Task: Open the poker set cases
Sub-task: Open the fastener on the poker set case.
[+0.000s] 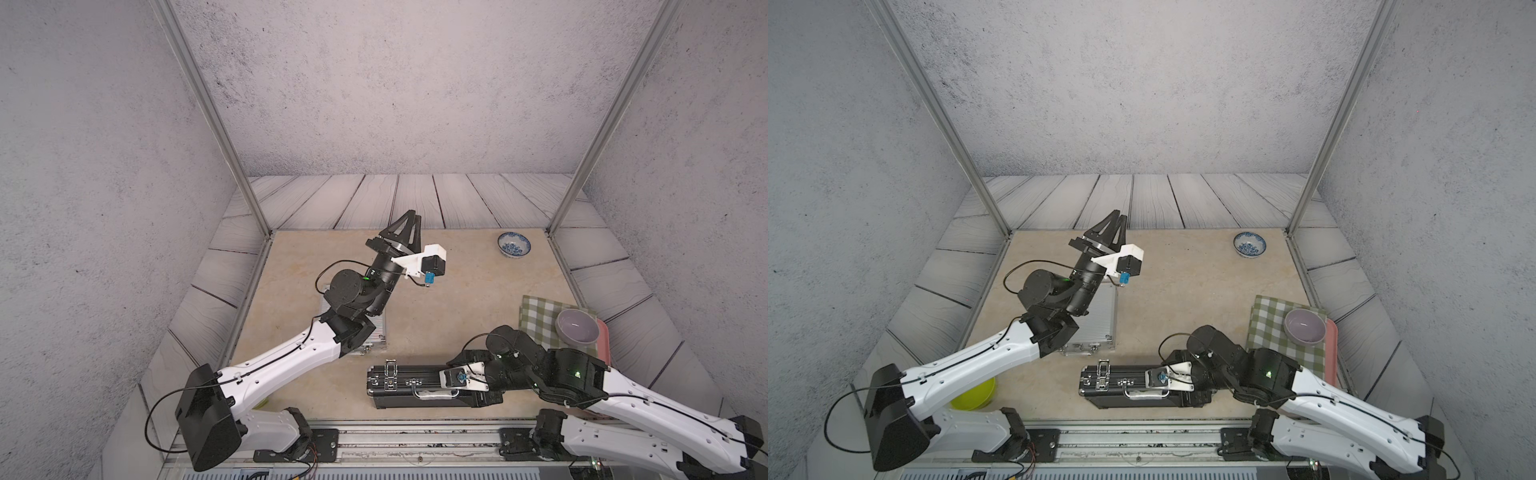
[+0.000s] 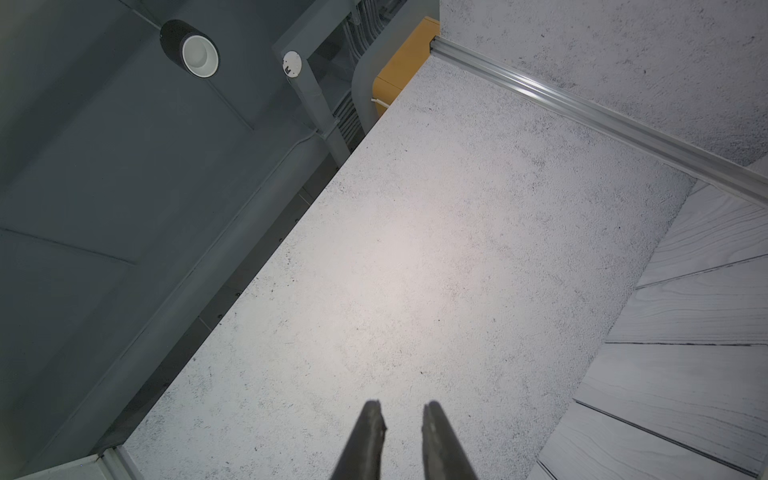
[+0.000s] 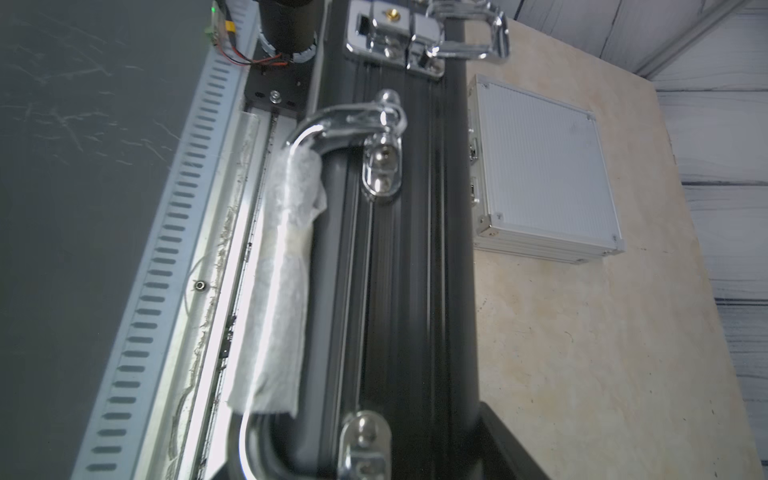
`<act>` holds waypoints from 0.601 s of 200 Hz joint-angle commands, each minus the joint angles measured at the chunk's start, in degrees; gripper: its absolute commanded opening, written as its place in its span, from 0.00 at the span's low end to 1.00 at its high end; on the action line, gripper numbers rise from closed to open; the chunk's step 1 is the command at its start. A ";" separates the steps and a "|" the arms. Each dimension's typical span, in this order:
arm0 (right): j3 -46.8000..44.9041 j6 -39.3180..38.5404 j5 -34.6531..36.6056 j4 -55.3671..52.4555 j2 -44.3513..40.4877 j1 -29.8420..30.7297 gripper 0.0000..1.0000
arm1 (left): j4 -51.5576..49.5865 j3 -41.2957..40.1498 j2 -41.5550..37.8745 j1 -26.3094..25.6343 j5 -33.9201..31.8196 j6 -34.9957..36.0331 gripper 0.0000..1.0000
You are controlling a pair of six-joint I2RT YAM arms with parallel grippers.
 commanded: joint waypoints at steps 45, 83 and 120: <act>-2.63 3.93 3.62 -10.13 2.39 -0.17 0.09 | -40.44 1.93 -12.43 8.35 5.24 -18.97 0.39; 0.96 3.88 14.09 -9.09 4.67 -0.45 0.09 | -67.95 2.52 -19.18 11.97 18.47 -22.70 0.61; 0.91 -0.27 25.15 -3.61 4.02 -0.93 0.09 | -78.35 -1.44 -22.77 12.37 25.95 -21.49 0.72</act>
